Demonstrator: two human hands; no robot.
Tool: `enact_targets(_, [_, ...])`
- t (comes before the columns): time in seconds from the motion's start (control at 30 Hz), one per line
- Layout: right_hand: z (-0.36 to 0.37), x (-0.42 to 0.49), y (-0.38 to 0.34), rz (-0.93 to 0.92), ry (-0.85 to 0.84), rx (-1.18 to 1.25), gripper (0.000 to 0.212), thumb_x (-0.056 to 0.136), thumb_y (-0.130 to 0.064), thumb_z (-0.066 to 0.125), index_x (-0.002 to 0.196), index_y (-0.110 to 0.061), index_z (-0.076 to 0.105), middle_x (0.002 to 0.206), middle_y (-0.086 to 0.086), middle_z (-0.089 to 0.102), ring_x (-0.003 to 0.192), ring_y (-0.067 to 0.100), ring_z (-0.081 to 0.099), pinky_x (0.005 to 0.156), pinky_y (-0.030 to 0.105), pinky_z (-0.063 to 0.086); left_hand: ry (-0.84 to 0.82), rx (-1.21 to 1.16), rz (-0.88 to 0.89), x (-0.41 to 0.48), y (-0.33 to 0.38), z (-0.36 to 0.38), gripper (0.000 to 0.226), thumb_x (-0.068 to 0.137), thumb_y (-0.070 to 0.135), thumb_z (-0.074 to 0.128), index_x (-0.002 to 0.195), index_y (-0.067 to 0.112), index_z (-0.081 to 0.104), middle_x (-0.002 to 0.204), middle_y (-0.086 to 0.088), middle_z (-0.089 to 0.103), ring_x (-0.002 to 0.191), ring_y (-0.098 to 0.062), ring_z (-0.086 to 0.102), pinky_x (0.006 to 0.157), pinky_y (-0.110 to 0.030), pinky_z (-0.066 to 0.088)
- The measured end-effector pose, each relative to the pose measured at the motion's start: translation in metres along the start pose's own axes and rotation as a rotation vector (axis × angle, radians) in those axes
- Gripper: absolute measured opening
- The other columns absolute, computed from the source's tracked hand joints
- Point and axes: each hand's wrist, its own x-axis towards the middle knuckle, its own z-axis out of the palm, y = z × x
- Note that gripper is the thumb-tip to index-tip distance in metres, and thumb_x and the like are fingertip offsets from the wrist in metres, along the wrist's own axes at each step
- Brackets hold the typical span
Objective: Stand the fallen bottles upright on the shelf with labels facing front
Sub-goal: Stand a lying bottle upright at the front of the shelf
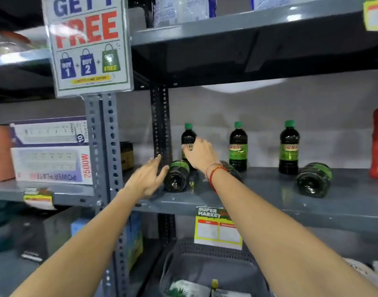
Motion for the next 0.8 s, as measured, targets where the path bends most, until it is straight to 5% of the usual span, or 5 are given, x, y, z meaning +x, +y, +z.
enact_targets(0.2, [0.032, -0.009, -0.021, 0.427, -0.472, 0.227, 0.088, 0.067, -0.072, 0.062, 0.127, -0.008, 0.055, 0.125, 0.011, 0.058, 0.112, 0.029, 0.056, 0.099, 0.037, 0.045, -0.127, 0.024, -0.012, -0.033, -0.013, 0.019, 0.071, 0.089, 0.064, 0.023, 0.136, 0.013, 0.041, 0.138, -0.016, 0.051, 0.125, -0.032, 0.047, 0.100, -0.047, 0.040])
enact_targets(0.37, [0.045, -0.002, -0.020, 0.540, -0.604, 0.447, 0.039, 0.071, -0.048, 0.070, 0.081, -0.012, 0.059, 0.081, 0.008, 0.066, 0.076, 0.023, 0.063, 0.076, 0.031, 0.055, 0.082, 0.146, 0.080, -0.044, -0.014, 0.030, 0.058, 0.091, 0.059, 0.021, 0.097, 0.018, 0.061, 0.099, -0.012, 0.070, 0.096, -0.033, 0.061, 0.074, -0.043, 0.049])
enact_targets(0.53, [0.039, -0.003, -0.004, 0.625, -0.551, 0.646, 0.030, 0.073, -0.038, 0.071, 0.072, -0.012, 0.056, 0.042, 0.004, 0.063, 0.034, 0.016, 0.061, 0.035, 0.021, 0.047, 0.302, 0.163, 0.109, -0.052, -0.014, 0.039, 0.066, 0.088, 0.053, 0.015, 0.087, 0.016, 0.069, 0.087, -0.006, 0.074, 0.080, -0.028, 0.065, 0.059, -0.038, 0.048])
enact_targets(0.7, [0.050, -0.002, 0.009, 0.581, -0.359, 0.916, 0.050, 0.068, -0.033, 0.076, 0.109, -0.008, 0.060, 0.099, 0.014, 0.071, 0.087, 0.027, 0.069, 0.075, 0.036, 0.058, 0.373, 0.166, 0.146, -0.050, -0.018, 0.045, 0.063, 0.087, 0.048, 0.018, 0.082, 0.016, 0.071, 0.080, -0.005, 0.075, 0.072, -0.027, 0.066, 0.050, -0.032, 0.038])
enact_targets(0.8, [0.053, -0.002, 0.006, 0.531, -0.201, 0.958, 0.041, 0.064, -0.027, 0.079, 0.095, -0.013, 0.057, 0.087, 0.009, 0.068, 0.073, 0.021, 0.067, 0.056, 0.026, 0.053, 0.388, 0.163, 0.146, -0.050, -0.019, 0.045, 0.064, 0.085, 0.045, 0.014, 0.082, 0.013, 0.070, 0.077, -0.007, 0.073, 0.070, -0.029, 0.065, 0.051, -0.033, 0.036])
